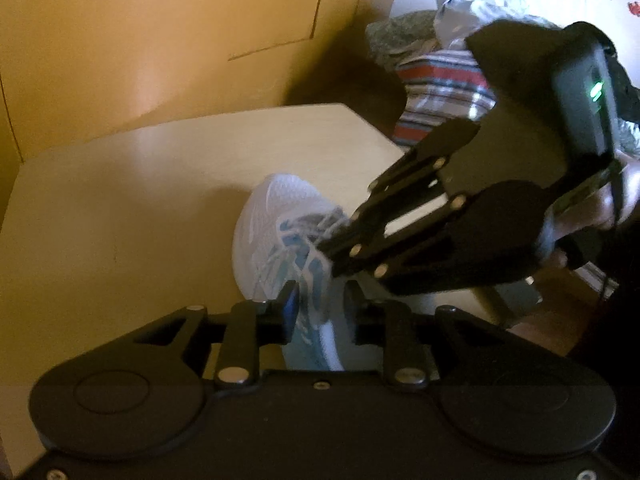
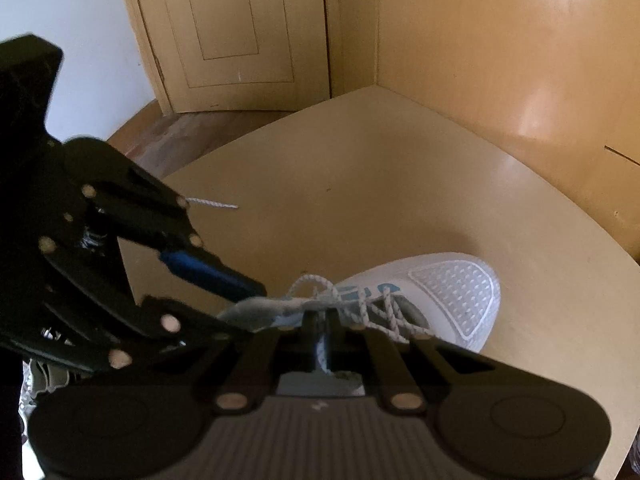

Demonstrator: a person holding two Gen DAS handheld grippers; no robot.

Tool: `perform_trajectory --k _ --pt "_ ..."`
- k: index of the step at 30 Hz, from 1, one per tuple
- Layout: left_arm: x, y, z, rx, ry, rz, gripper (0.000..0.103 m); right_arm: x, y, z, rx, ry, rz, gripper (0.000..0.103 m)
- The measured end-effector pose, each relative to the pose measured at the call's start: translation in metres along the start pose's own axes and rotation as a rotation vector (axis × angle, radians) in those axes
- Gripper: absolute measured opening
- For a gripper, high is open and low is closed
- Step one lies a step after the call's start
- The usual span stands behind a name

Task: Lace up shoes with both hands
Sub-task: 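Pull the white lace up and away from the sneaker with the left tool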

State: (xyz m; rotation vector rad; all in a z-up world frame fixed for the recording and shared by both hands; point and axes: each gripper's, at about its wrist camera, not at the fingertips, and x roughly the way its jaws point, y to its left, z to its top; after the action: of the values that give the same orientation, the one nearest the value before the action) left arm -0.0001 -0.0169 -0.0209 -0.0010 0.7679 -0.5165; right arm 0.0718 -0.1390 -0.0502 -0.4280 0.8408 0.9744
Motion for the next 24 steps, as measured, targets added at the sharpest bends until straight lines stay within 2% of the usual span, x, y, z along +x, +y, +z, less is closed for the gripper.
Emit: perform_trajectory --k 2,5,11,16,21,24 --pt "-0.008 0.002 0.004 -0.002 -0.028 0.000 0.022 -0.001 0.001 -0.001 0.001 -0.002 0.001 0.004" --pt "-0.008 0.010 0.006 -0.050 -0.064 0.044 0.022 -0.001 0.003 -0.005 -0.001 -0.003 0.002 0.004" --pt "0.006 0.020 0.005 -0.150 -0.075 0.030 0.022 -0.001 0.003 -0.004 -0.004 -0.009 -0.001 0.004" --pt "0.016 0.026 0.004 -0.221 -0.081 0.023 0.014 -0.004 0.002 -0.005 -0.001 -0.011 0.000 0.004" --pt "0.025 0.030 0.005 -0.281 -0.072 0.002 0.014 -0.006 0.001 -0.006 0.001 -0.013 0.001 0.005" --pt "0.028 0.034 0.004 -0.325 -0.070 -0.022 0.009 -0.006 0.002 -0.004 0.003 -0.016 -0.001 0.005"
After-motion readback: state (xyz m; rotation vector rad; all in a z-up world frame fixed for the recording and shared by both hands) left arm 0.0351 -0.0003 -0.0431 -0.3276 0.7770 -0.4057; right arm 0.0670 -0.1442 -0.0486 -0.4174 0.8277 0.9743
